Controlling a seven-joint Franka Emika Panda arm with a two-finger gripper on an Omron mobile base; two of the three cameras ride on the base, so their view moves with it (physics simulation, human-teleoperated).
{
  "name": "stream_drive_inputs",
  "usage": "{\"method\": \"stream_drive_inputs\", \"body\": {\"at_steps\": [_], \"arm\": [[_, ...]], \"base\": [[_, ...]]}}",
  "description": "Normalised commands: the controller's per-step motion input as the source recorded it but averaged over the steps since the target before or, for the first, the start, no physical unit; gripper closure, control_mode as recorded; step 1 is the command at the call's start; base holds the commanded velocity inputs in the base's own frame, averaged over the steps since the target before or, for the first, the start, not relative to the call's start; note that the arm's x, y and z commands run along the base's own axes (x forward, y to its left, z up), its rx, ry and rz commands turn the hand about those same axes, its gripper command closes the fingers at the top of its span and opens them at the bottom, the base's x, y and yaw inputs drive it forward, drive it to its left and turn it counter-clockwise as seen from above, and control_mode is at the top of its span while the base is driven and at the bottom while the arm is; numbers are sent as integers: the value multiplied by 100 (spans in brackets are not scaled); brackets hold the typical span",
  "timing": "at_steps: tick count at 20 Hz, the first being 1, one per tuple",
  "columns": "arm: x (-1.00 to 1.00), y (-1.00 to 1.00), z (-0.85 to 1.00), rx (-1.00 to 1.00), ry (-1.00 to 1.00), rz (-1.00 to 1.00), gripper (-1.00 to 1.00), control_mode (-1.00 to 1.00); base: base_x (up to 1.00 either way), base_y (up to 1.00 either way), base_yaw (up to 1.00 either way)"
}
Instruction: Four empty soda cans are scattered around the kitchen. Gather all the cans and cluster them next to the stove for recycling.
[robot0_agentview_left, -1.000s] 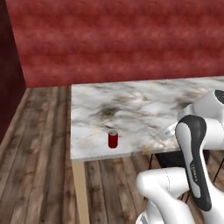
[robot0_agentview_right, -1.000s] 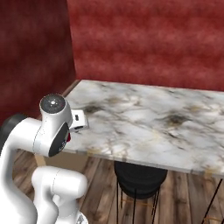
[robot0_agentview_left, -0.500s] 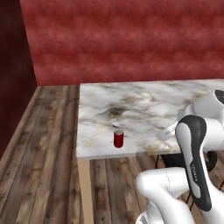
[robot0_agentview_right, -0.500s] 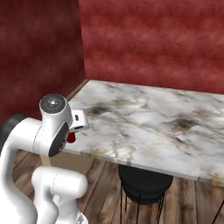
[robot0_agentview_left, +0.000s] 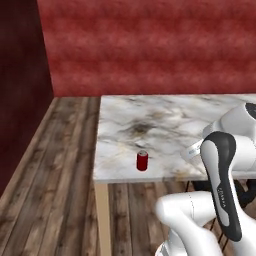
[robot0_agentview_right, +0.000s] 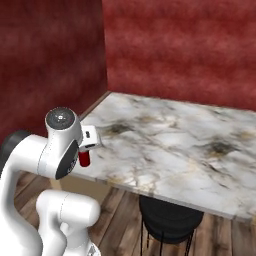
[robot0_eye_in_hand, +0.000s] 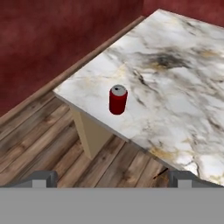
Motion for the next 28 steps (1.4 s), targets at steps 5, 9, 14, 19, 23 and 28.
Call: {"method": "stream_drive_inputs", "body": {"at_steps": [5, 9, 14, 19, 23, 28], "arm": [[0, 0, 0, 0, 0, 0, -100, 100], [0, 0, 0, 0, 0, 0, -100, 100], [0, 0, 0, 0, 0, 0, -100, 100], [5, 0, -1, 0, 0, 2, -100, -100], [27, 9, -5, -1, 1, 6, -100, -100], [26, 12, -10, -1, 4, 0, -100, -100]], "base": [[31, 5, 15], [25, 1, 14], [21, 0, 14], [15, 0, 11], [0, 0, 0], [0, 0, 0]]}}
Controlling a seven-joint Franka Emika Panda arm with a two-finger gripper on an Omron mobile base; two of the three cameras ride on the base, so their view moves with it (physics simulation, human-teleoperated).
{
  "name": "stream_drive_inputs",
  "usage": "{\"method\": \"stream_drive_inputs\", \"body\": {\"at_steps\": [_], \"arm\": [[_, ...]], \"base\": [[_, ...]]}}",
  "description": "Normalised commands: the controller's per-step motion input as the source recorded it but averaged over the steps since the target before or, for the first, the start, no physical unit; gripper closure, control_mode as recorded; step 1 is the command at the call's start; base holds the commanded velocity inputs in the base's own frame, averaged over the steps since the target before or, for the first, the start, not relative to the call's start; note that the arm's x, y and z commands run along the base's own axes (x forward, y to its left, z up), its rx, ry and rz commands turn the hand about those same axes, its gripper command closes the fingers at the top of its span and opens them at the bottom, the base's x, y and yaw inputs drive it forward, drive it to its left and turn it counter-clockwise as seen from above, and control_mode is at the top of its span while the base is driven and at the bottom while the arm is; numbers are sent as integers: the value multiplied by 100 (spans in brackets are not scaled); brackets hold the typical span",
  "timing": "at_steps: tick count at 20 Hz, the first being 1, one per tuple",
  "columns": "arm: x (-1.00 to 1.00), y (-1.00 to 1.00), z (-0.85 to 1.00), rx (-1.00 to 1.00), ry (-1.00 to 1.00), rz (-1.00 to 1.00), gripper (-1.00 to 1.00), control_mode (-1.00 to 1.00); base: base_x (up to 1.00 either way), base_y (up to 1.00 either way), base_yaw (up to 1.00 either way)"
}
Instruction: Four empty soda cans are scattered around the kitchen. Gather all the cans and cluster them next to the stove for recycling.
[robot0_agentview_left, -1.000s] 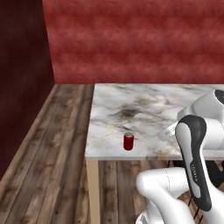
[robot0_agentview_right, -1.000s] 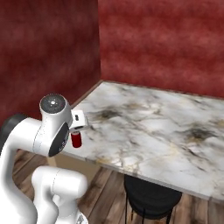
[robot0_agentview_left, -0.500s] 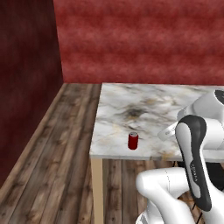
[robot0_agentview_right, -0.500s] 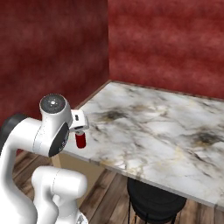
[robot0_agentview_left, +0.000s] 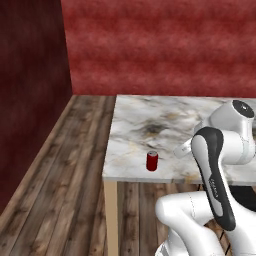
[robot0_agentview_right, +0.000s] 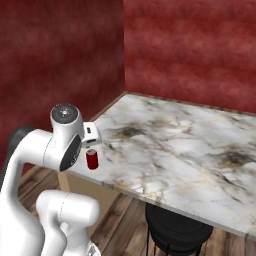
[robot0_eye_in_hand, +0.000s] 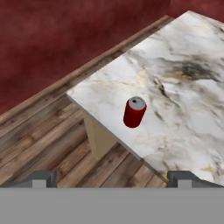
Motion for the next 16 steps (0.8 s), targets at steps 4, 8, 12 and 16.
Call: {"method": "stream_drive_inputs", "body": {"at_steps": [4, 8, 12, 16], "arm": [[6, 7, -10, -1, 6, 0, -100, -100], [0, 1, -10, 0, 0, -3, -100, -100], [0, 4, -8, 0, 0, -9, -100, -100], [0, 14, -8, 0, 0, -11, -100, -100]], "base": [[0, 0, 0], [0, 0, 0], [0, 0, 0], [0, 0, 0]]}}
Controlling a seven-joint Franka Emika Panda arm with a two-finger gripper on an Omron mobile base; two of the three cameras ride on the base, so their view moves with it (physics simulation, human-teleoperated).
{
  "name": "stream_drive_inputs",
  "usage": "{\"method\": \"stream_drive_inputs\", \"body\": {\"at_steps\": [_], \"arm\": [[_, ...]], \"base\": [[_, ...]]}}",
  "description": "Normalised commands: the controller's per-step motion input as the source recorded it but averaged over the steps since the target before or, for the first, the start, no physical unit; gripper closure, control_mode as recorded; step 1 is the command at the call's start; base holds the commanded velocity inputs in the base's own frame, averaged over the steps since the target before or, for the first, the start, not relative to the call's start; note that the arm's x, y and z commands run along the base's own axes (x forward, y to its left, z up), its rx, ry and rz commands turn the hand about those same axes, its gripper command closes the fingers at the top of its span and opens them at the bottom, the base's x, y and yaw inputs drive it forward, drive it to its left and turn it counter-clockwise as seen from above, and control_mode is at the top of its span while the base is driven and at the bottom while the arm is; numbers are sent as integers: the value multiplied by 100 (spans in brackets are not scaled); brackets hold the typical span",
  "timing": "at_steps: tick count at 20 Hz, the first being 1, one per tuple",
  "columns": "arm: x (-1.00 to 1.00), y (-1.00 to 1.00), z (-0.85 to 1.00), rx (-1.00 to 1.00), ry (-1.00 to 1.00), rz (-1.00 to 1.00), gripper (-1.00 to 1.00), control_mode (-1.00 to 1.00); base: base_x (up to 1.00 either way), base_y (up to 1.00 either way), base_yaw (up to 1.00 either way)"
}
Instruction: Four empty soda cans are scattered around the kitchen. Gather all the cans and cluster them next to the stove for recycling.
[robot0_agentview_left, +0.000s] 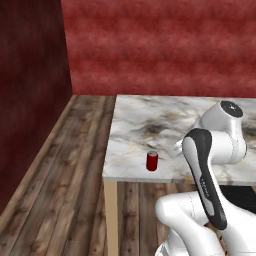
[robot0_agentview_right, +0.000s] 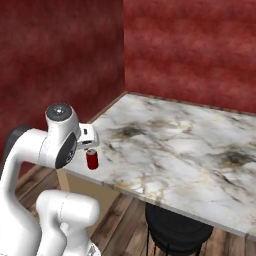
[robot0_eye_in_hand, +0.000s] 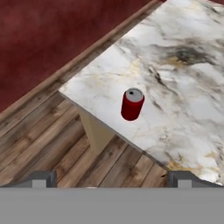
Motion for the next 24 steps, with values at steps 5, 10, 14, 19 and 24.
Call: {"method": "stream_drive_inputs", "body": {"at_steps": [5, 10, 14, 19, 24], "arm": [[0, 12, -9, 0, 0, -8, -100, -100], [2, 14, -13, 0, 5, -2, -100, -100], [19, 10, -17, 0, 12, 0, -100, -100], [29, 1, -11, 0, 18, 0, -100, -100], [28, 1, -8, 0, 20, 0, -100, -100]], "base": [[0, 0, 0], [0, 0, 0], [0, 0, 0], [0, 0, 0], [0, 0, 0]]}}
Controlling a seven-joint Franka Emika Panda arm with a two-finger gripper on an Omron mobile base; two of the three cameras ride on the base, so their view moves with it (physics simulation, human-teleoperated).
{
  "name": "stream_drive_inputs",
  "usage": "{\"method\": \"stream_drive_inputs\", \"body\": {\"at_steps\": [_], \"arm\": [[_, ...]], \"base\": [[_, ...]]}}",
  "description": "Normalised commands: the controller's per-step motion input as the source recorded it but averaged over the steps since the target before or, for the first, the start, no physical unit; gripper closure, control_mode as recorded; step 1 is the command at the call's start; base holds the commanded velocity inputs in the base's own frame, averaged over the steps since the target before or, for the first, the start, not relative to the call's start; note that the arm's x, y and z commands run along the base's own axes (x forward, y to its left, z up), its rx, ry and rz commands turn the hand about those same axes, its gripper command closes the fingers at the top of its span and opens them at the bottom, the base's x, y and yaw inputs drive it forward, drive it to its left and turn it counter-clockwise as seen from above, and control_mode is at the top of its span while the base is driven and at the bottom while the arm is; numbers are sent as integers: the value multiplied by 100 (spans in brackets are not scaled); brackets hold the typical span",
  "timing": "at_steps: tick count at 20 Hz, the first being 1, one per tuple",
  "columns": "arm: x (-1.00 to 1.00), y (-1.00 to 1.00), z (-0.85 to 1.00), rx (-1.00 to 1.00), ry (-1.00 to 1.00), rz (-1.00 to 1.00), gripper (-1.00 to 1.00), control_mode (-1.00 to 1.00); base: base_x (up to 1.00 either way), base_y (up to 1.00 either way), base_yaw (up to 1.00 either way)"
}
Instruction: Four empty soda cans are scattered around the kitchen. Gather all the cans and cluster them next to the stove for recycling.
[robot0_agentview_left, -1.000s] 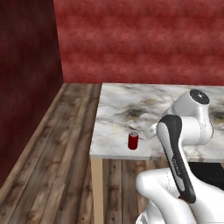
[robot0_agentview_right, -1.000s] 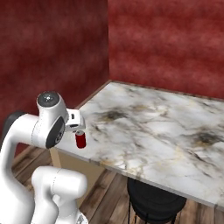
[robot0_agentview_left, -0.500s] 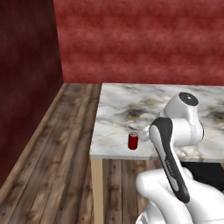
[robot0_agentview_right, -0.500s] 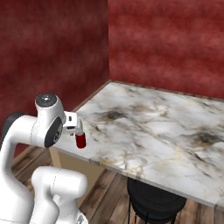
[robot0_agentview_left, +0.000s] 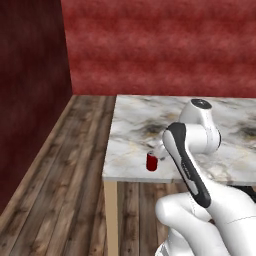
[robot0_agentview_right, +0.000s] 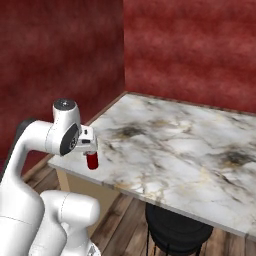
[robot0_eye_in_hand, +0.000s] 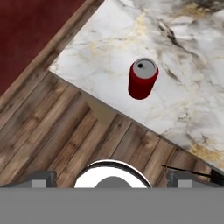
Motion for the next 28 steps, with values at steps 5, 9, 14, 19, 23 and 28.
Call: {"method": "stream_drive_inputs", "body": {"at_steps": [5, 9, 14, 19, 23, 28], "arm": [[8, 0, -12, 0, 5, -1, -100, -100], [1, 0, -17, 0, 0, -5, -100, -100], [0, 1, -23, 0, 0, -6, -100, -100], [0, 0, -25, 0, 0, -6, -100, -100], [2, 0, -16, 0, 0, -4, -100, -100], [7, 0, -10, 0, -1, -4, -100, -100]], "base": [[0, 0, 0], [0, 0, 0], [0, 0, 0], [0, 0, 0], [0, 0, 0], [0, 0, 0]]}}
